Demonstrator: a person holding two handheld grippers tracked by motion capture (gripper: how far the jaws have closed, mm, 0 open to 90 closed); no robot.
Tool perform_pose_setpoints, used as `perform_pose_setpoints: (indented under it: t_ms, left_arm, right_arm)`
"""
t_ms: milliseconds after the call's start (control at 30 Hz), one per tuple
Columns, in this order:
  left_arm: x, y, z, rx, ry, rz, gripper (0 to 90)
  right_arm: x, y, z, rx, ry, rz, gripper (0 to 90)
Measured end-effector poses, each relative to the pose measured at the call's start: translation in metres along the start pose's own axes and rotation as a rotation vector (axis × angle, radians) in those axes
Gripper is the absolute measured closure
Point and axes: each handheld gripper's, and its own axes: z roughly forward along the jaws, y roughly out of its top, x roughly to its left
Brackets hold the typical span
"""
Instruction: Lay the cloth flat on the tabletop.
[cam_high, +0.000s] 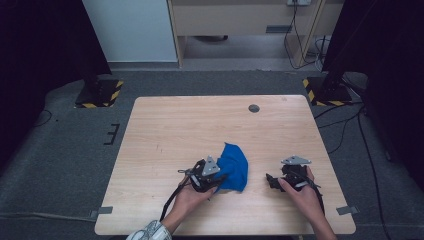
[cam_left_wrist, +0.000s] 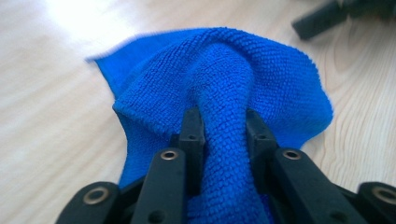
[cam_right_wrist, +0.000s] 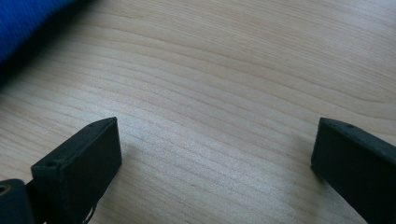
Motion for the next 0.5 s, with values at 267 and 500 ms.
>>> perform_pose_setpoints:
  t_ms: [267, 500]
  left_arm:
    - [0.004, -0.002, 0.0, 0.004, 0.03, -0.037, 28.1]
    - [0.009, -0.001, -0.02, -0.052, 0.031, -0.053, 16.1]
  right_arm:
    - [-0.002, 0.001, -0.001, -0.003, 0.012, -0.014, 8.4]
    - [0.004, 0.012, -0.013, -0.082, 0.067, -0.038, 25.7]
